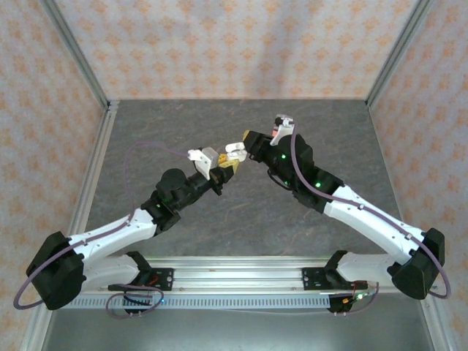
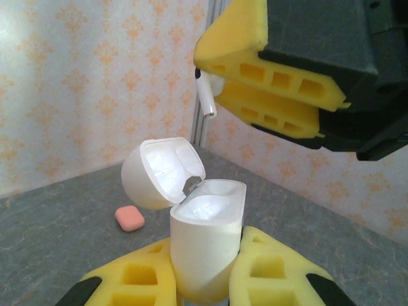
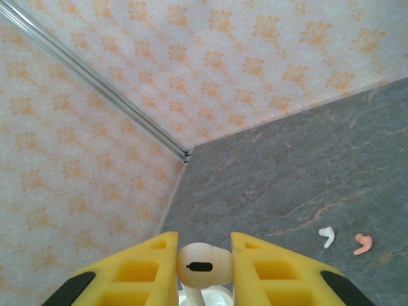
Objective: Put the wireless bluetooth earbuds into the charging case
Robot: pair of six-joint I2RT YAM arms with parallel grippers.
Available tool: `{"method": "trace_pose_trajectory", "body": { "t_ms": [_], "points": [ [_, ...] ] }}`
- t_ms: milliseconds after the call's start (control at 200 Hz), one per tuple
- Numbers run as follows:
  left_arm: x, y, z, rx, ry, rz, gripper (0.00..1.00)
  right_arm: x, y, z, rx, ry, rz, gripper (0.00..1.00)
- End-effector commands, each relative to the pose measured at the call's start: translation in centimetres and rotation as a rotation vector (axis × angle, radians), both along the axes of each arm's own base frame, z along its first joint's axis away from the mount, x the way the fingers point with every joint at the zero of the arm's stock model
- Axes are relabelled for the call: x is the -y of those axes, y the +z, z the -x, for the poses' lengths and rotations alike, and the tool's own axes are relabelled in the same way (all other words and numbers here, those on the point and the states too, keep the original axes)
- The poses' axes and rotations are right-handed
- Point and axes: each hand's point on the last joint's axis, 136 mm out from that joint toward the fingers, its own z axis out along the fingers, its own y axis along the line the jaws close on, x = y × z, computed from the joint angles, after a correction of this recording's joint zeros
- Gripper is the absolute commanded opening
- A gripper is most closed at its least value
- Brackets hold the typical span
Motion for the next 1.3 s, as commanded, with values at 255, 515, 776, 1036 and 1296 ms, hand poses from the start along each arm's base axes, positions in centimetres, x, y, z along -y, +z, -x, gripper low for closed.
{"method": "trace_pose_trajectory", "body": {
  "t_ms": [255, 515, 776, 1036, 1296],
  "points": [
    [-0.1, 2.5, -0.7, 0.043, 0.036, 0.046, 0.0, -2.4, 0.4, 0.5, 0.001, 0.064, -0.045, 0.23],
    [-0.2, 2.3, -0.9, 0.037, 0.048, 0.04, 0.0, -3.9, -0.7, 0.7, -0.02, 0.085, -0.011, 0.23],
    [-0.5, 2.3, -1.1, 0.039, 0.072, 0.039, 0.0, -4.1, -1.1, 0.8, -0.031, 0.097, -0.016, 0.23],
    [-0.5, 2.1, -1.4, 0.028, 0.085, 0.043, 0.0, -4.4, -1.4, 1.1, -0.044, 0.108, -0.034, 0.23],
    [-0.6, 2.0, -1.6, 0.023, 0.094, 0.043, 0.0, -5.0, -1.6, 1.5, -0.042, 0.125, -0.033, 0.23]
  ]
}}
